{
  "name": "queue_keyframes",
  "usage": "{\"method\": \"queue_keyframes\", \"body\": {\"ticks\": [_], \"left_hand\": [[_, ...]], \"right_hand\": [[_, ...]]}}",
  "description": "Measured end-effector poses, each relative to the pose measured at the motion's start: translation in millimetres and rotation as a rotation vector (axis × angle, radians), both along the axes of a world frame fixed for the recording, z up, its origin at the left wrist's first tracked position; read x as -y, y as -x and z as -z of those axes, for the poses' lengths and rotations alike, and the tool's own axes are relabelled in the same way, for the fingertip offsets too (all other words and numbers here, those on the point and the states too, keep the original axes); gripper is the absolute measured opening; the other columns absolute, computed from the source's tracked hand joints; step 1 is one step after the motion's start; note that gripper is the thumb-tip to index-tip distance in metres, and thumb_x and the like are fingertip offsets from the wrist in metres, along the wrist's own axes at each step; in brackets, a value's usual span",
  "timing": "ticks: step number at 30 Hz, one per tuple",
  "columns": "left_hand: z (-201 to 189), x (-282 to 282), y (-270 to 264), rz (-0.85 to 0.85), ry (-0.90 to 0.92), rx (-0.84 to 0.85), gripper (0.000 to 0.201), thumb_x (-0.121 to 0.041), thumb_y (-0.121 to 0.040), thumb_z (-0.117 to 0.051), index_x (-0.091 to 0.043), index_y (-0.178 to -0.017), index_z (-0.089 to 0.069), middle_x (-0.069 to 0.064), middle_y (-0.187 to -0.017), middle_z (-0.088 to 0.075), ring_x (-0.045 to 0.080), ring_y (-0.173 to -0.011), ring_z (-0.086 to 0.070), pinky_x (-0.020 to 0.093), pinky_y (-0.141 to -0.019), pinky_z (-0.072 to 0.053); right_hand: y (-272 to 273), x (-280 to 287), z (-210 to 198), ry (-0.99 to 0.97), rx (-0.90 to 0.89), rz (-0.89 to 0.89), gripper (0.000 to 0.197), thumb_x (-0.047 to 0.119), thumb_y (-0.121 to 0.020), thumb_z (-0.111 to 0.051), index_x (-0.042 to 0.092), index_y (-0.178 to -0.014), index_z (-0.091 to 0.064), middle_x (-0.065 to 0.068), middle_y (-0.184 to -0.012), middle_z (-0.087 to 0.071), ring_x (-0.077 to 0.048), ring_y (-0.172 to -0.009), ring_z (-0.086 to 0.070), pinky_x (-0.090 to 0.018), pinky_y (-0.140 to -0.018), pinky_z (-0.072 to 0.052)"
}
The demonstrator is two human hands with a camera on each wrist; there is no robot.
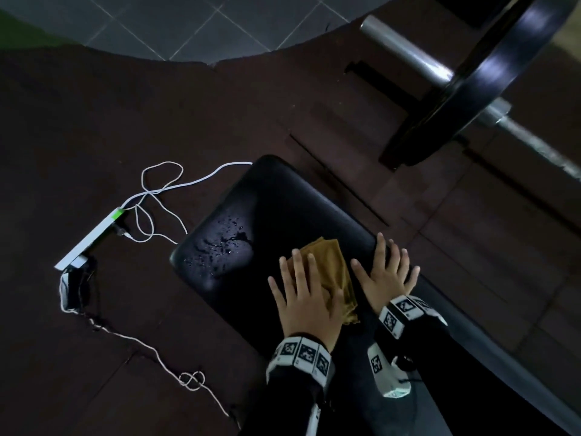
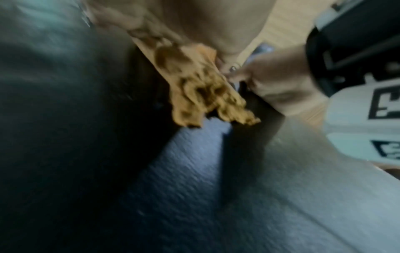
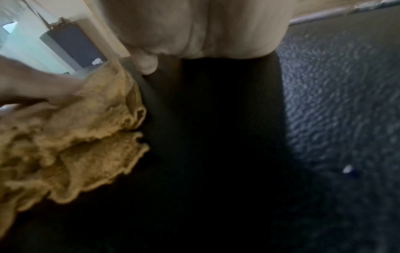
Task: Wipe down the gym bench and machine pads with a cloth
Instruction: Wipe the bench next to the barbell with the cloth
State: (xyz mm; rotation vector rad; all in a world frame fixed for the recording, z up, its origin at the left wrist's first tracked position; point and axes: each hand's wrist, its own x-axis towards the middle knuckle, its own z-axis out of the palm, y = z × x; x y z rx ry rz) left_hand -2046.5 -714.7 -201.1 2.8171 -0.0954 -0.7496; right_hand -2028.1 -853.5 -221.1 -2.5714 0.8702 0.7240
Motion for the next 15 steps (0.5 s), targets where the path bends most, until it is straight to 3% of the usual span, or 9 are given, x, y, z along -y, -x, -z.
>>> {"method": "queue_keyframes", "body": {"ticks": [2, 6, 8, 10, 12, 15], "left_hand": [[5.8, 6.0, 1.4, -0.007, -0.04, -0.028, 0.088, -0.07, -0.085, -0.018, -0.013, -0.15, 0.001, 0.013, -0.157, 0.009, 0.037, -0.145, 0.004, 0.052, -0.117, 0.003], [9.2, 6.7, -14.3, 0.049, -0.095, 0.025, 0.092, -0.072, -0.084, -0.02, -0.007, -0.149, -0.016, 0.017, -0.157, -0.01, 0.038, -0.144, -0.011, 0.051, -0.116, -0.006], [10.7, 3.7, -24.4, 0.108, -0.145, 0.043, 0.09, -0.07, -0.087, -0.014, -0.005, -0.15, -0.008, 0.015, -0.159, -0.002, 0.03, -0.147, -0.001, 0.053, -0.116, 0.002], [12.1, 3.5, -33.4, 0.14, -0.156, 0.043, 0.086, -0.063, -0.091, -0.02, -0.001, -0.149, -0.001, 0.014, -0.158, 0.008, 0.025, -0.147, 0.007, 0.051, -0.116, 0.009], [13.7, 8.9, -41.6, 0.119, -0.137, 0.035, 0.082, -0.051, -0.094, -0.033, 0.001, -0.147, 0.002, 0.016, -0.156, 0.013, 0.027, -0.146, 0.009, 0.048, -0.117, 0.008], [15.9, 14.9, -52.7, 0.047, -0.102, 0.045, 0.08, -0.038, -0.094, -0.037, 0.0, -0.146, 0.009, 0.016, -0.154, 0.021, 0.027, -0.143, 0.019, 0.043, -0.118, 0.007]], "right_hand": [[-1.0, 2.5, 0.6, -0.046, -0.042, -0.01, 0.077, 0.062, -0.09, -0.034, 0.03, -0.15, 0.003, -0.001, -0.159, -0.001, -0.025, -0.145, 0.004, -0.053, -0.113, 0.007], [-2.6, 3.0, -2.0, -0.036, -0.029, 0.037, 0.076, 0.062, -0.09, -0.036, 0.035, -0.149, 0.002, 0.004, -0.158, -0.004, -0.022, -0.145, 0.004, -0.051, -0.115, 0.004], [-2.9, 3.7, -2.3, -0.056, -0.039, 0.039, 0.076, 0.062, -0.09, -0.036, 0.035, -0.149, 0.003, 0.005, -0.158, -0.002, -0.022, -0.145, 0.005, -0.051, -0.115, 0.006], [-3.3, 5.8, -0.2, -0.068, -0.042, 0.038, 0.076, 0.063, -0.09, -0.034, 0.035, -0.149, 0.004, 0.005, -0.158, -0.001, -0.022, -0.145, 0.007, -0.051, -0.114, 0.007], [-2.2, 6.7, 3.2, -0.058, -0.034, 0.035, 0.075, 0.063, -0.09, -0.034, 0.036, -0.149, 0.004, 0.005, -0.158, -0.002, -0.022, -0.144, 0.006, -0.051, -0.114, 0.007], [-0.9, 7.4, 8.0, -0.06, -0.026, 0.041, 0.076, 0.065, -0.089, -0.034, 0.037, -0.148, 0.004, 0.006, -0.157, -0.002, -0.021, -0.144, 0.006, -0.051, -0.114, 0.007]]}}
